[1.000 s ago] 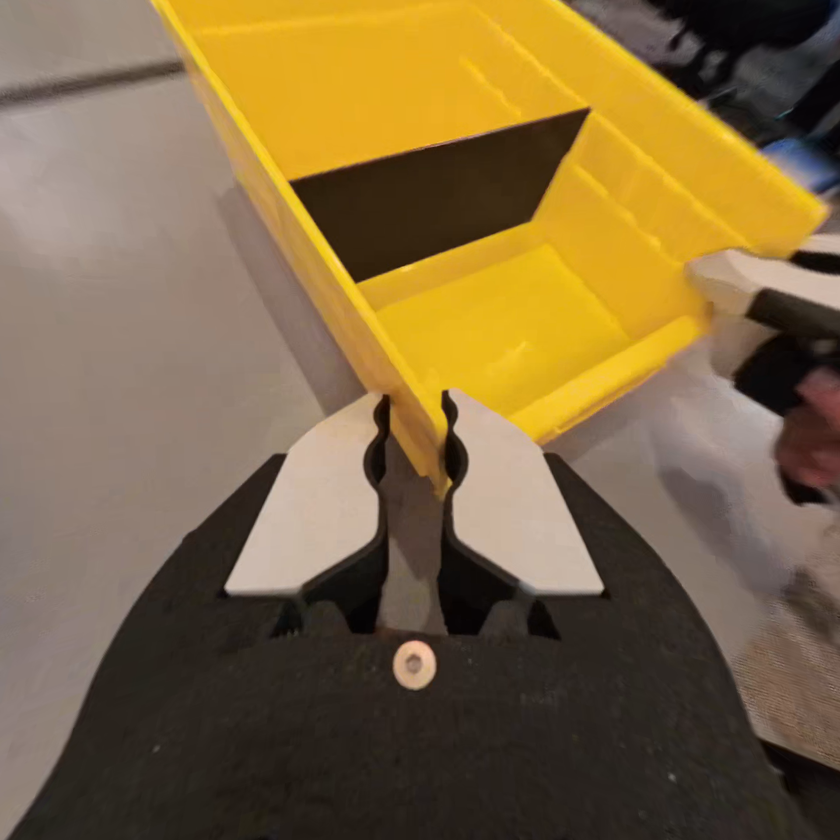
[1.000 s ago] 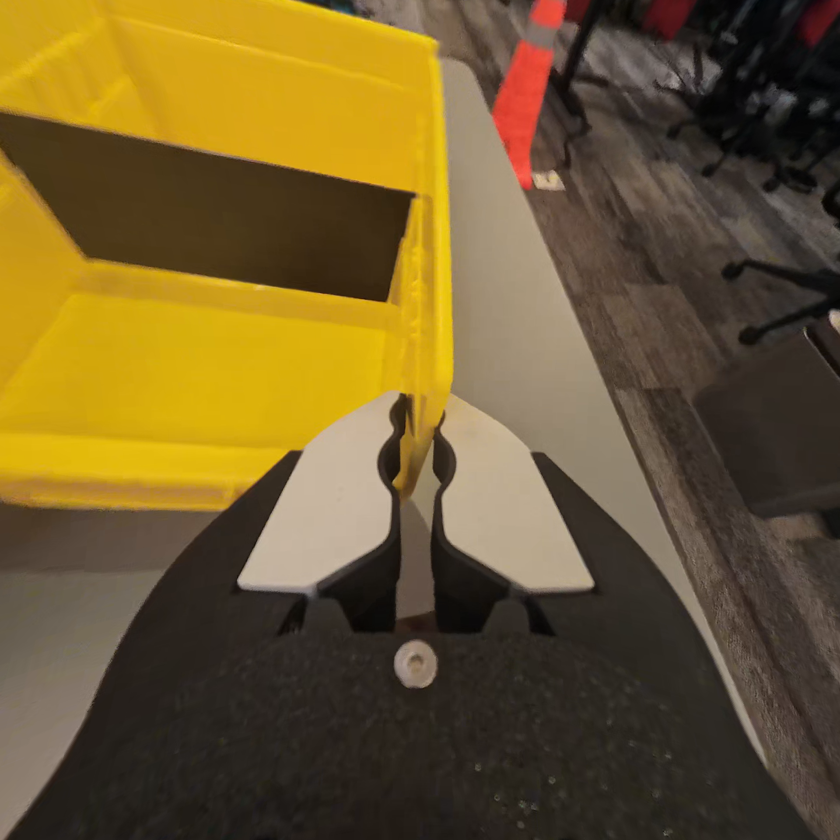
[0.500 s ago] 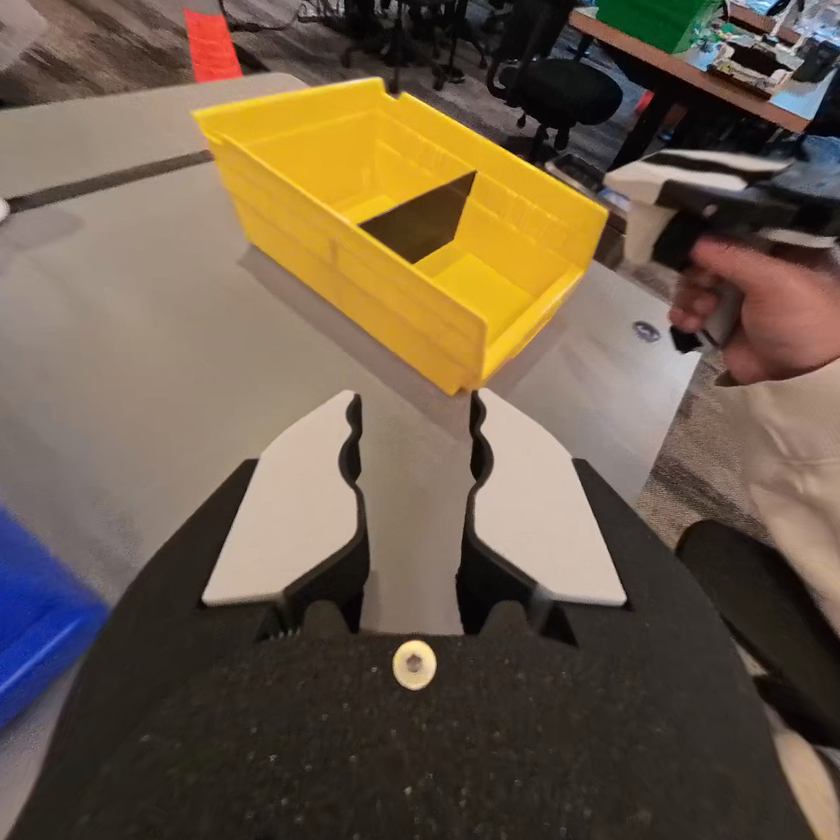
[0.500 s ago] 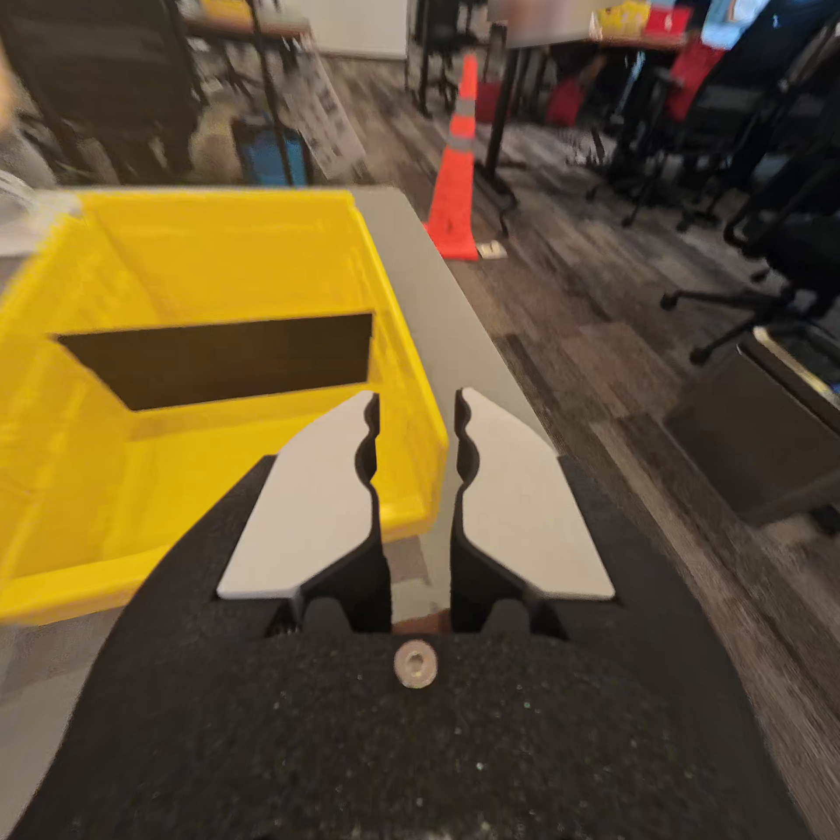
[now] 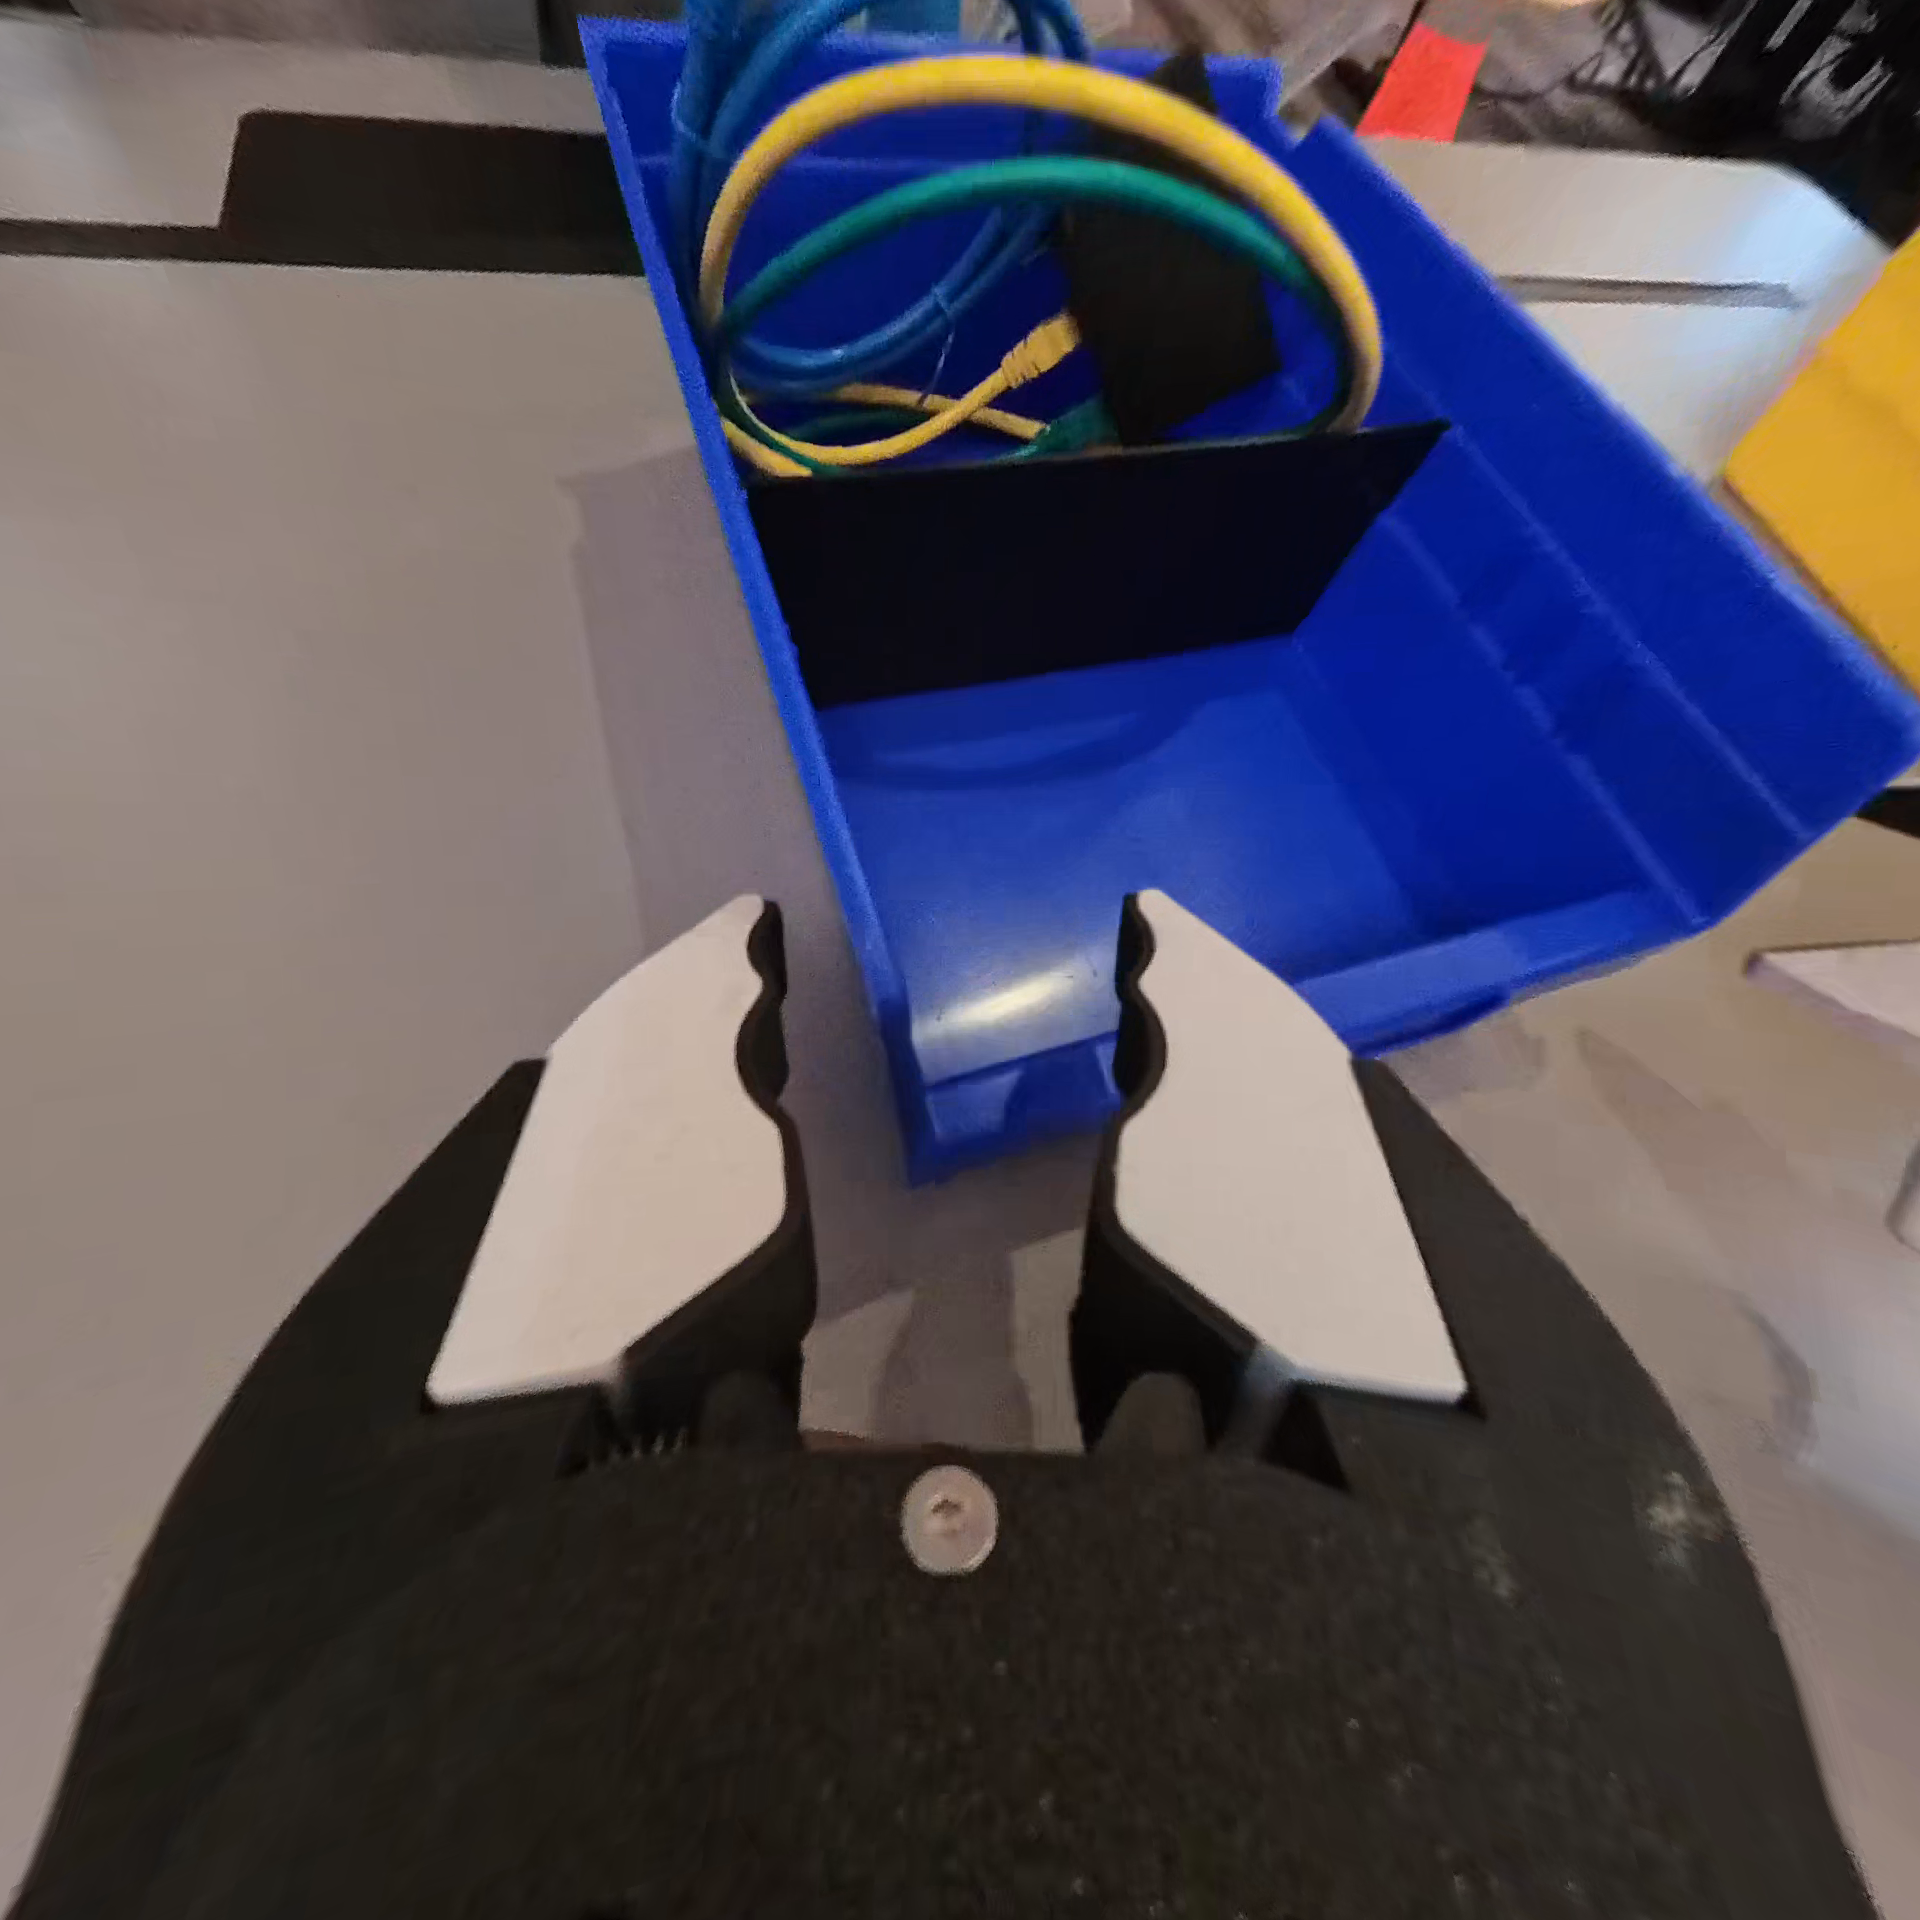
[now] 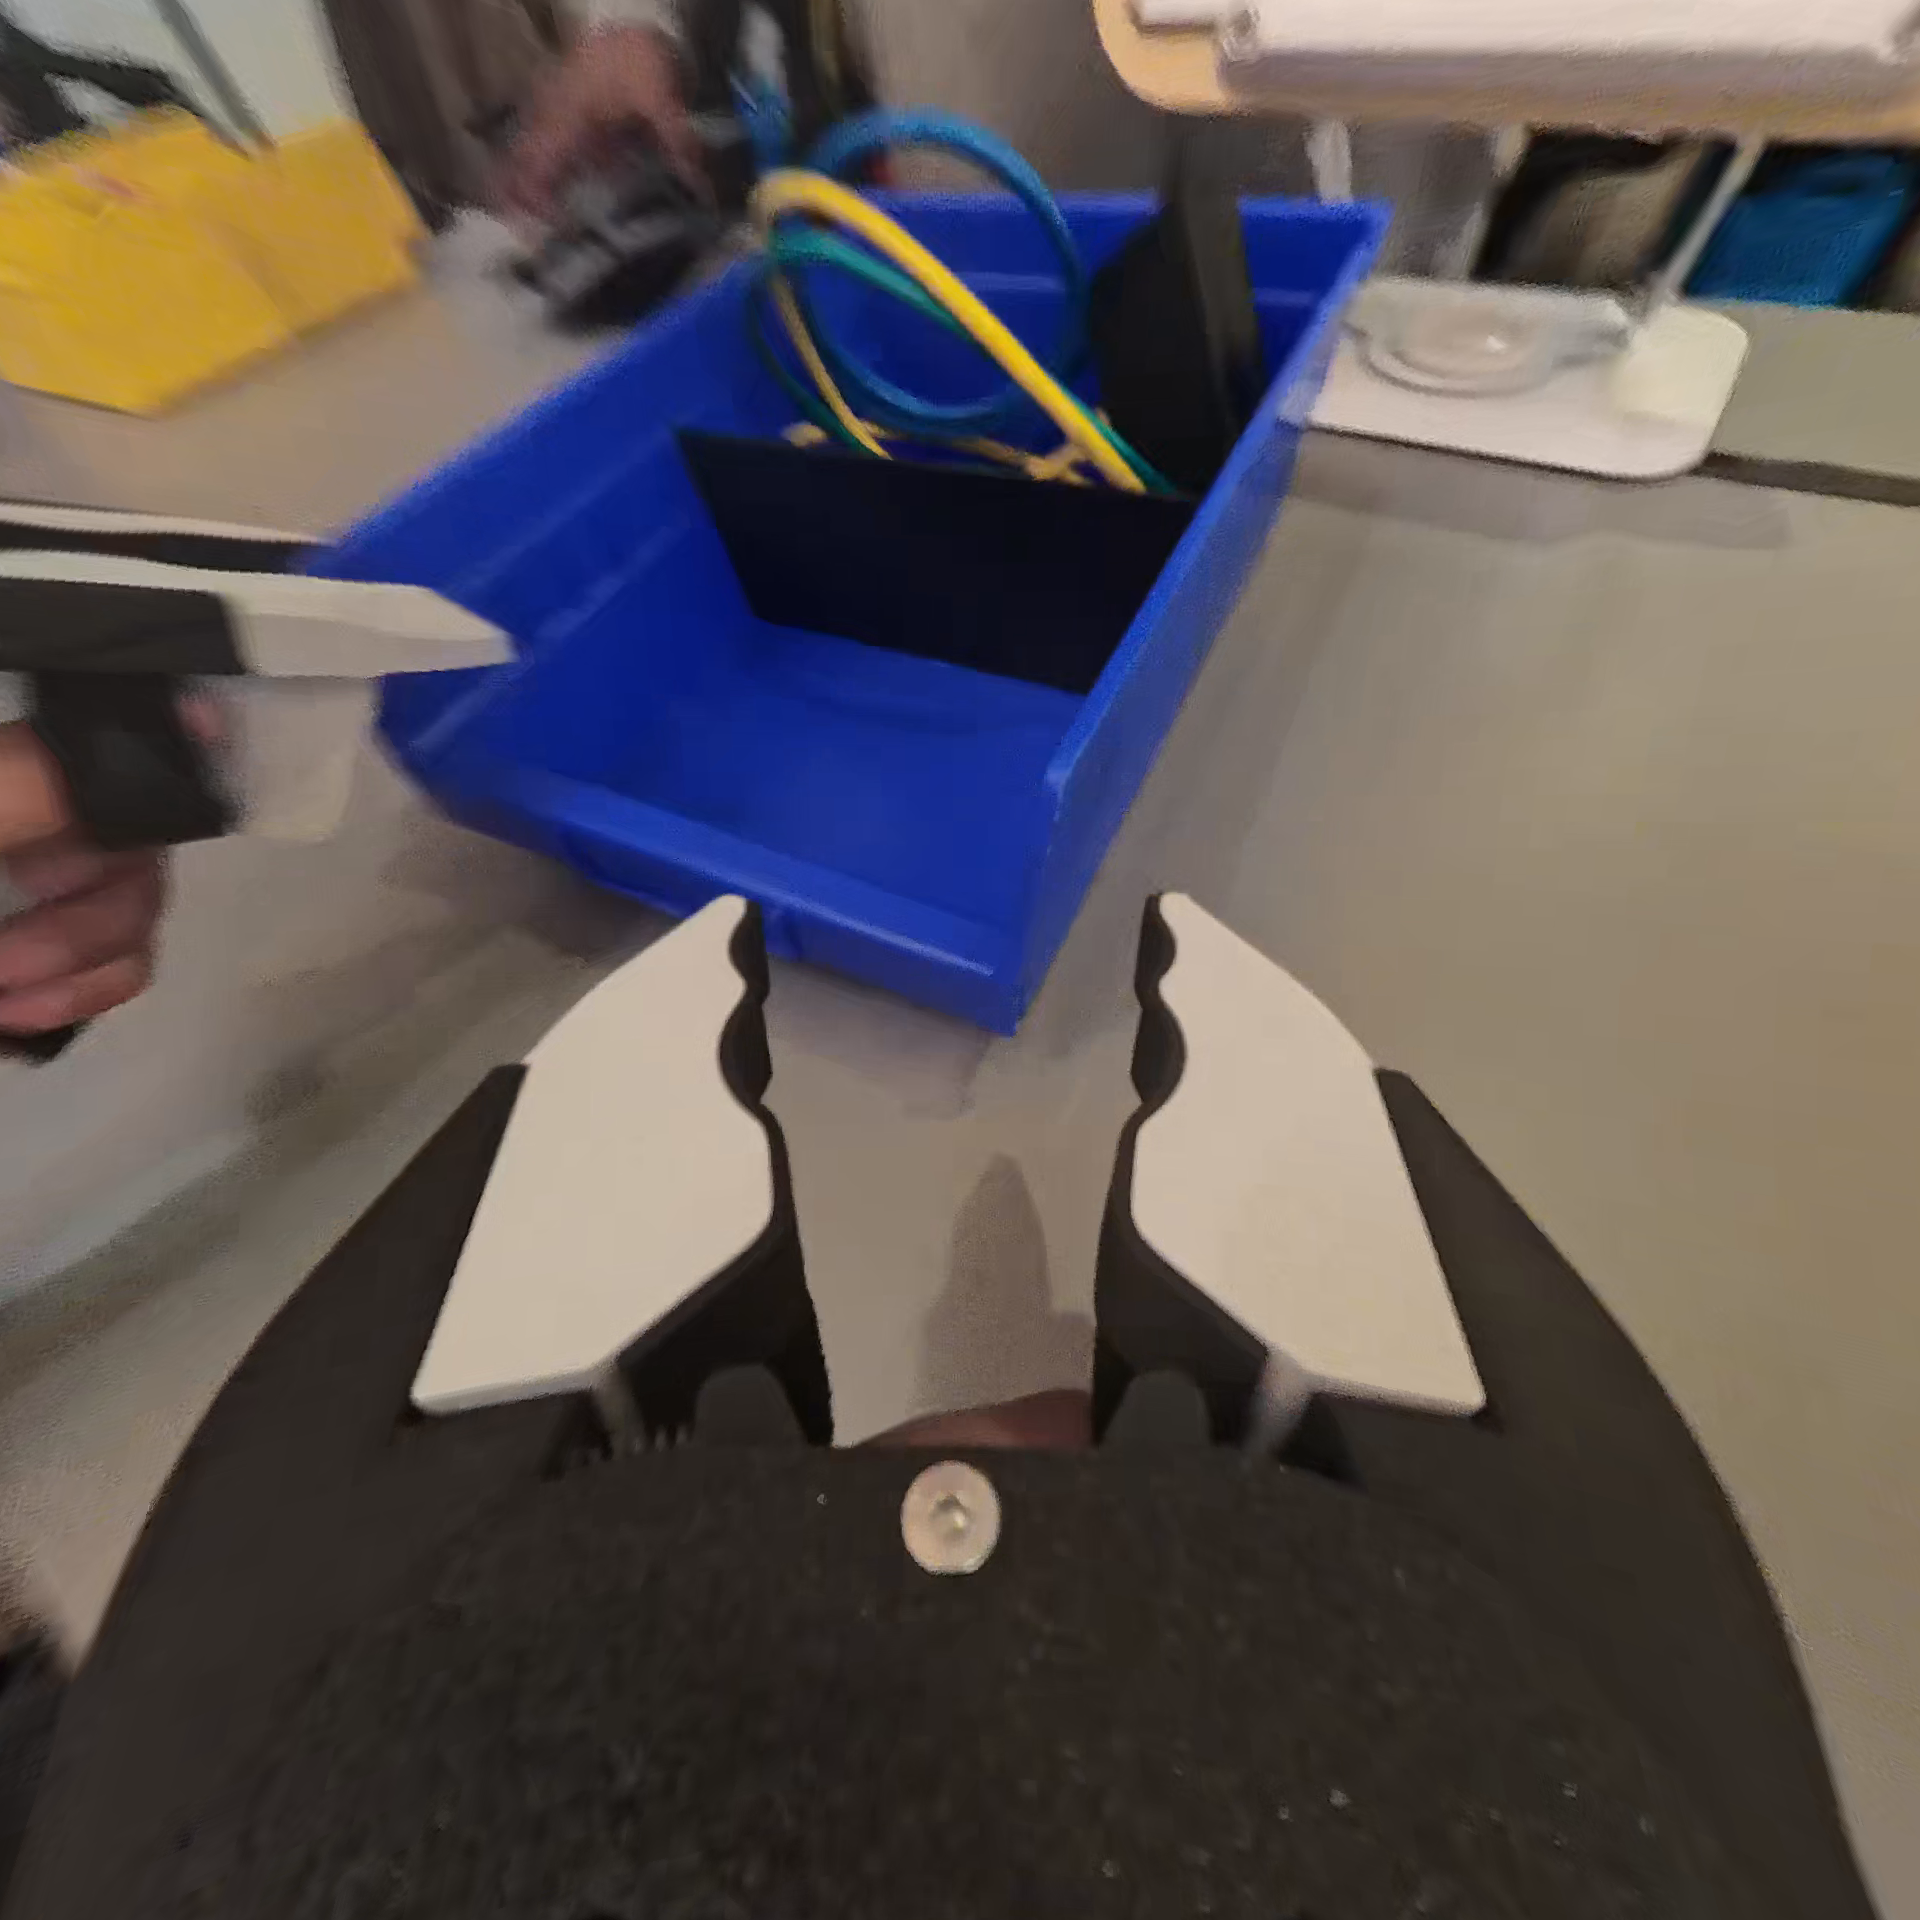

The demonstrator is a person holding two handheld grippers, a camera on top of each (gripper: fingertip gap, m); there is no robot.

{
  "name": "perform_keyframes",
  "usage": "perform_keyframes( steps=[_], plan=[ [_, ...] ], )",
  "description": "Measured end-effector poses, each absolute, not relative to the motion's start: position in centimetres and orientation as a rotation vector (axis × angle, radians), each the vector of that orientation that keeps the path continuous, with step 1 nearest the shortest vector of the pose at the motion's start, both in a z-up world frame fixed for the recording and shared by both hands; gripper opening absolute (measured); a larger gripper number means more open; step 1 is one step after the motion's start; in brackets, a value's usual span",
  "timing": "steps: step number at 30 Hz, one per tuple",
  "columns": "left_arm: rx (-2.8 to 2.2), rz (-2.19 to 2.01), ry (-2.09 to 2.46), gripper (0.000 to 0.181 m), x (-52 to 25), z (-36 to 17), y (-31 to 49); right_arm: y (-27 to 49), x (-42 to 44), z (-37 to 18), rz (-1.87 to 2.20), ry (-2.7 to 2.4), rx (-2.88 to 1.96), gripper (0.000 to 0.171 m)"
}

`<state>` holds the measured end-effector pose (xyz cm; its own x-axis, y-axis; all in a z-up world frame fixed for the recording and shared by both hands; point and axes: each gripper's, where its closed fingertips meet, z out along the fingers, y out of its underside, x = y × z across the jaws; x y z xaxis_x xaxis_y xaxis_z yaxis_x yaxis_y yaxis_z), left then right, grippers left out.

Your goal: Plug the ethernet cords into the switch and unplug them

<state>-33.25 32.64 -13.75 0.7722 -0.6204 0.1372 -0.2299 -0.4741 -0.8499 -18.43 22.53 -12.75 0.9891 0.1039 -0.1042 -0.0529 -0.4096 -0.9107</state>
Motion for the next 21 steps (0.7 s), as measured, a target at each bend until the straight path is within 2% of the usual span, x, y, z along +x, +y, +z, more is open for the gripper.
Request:
perform_keyframes(
  steps=[2, 4, 5, 6, 8, 10, 15, 21],
  plan=[
    [-2.101, -0.496, 0.642, 0.050, -33.4, -15.1, 33.7, 24.8, -17.8, -15.0, 0.007, 0.059, -2.075, 0.065],
    [-2.125, -0.536, 0.644, 0.025, -33.1, -15.9, 34.3, 26.4, -17.5, -16.2, -0.084, 0.110, -2.118, 0.059],
    [-2.134, -0.568, 0.637, 0.020, -33.1, -15.9, 34.5, 27.0, -17.6, -16.5, -0.092, 0.112, -2.126, 0.055],
    [-2.139, -0.584, 0.630, 0.017, -33.3, -15.9, 34.8, 27.4, -17.8, -16.7, -0.087, 0.118, -2.128, 0.041],
    [-2.133, -0.523, 0.640, 0.010, -34.0, -15.8, 35.5, 27.8, -18.0, -16.7, -0.061, 0.153, -2.123, 0.030],
    [-2.126, -0.478, 0.649, 0.009, -34.7, -15.6, 35.9, 27.9, -17.4, -16.3, -0.067, 0.231, -2.119, 0.007],
    [-2.070, -0.372, 0.649, 0.004, -37.1, -13.8, 37.0, 28.6, -19.3, -15.0, -0.134, 0.254, -2.060, 0.004],
    [-2.032, -0.313, 0.533, 0.003, -45.3, -11.7, 40.0, 31.9, -27.2, -12.9, -0.123, 0.160, -2.018, 0.005]
  ],
)
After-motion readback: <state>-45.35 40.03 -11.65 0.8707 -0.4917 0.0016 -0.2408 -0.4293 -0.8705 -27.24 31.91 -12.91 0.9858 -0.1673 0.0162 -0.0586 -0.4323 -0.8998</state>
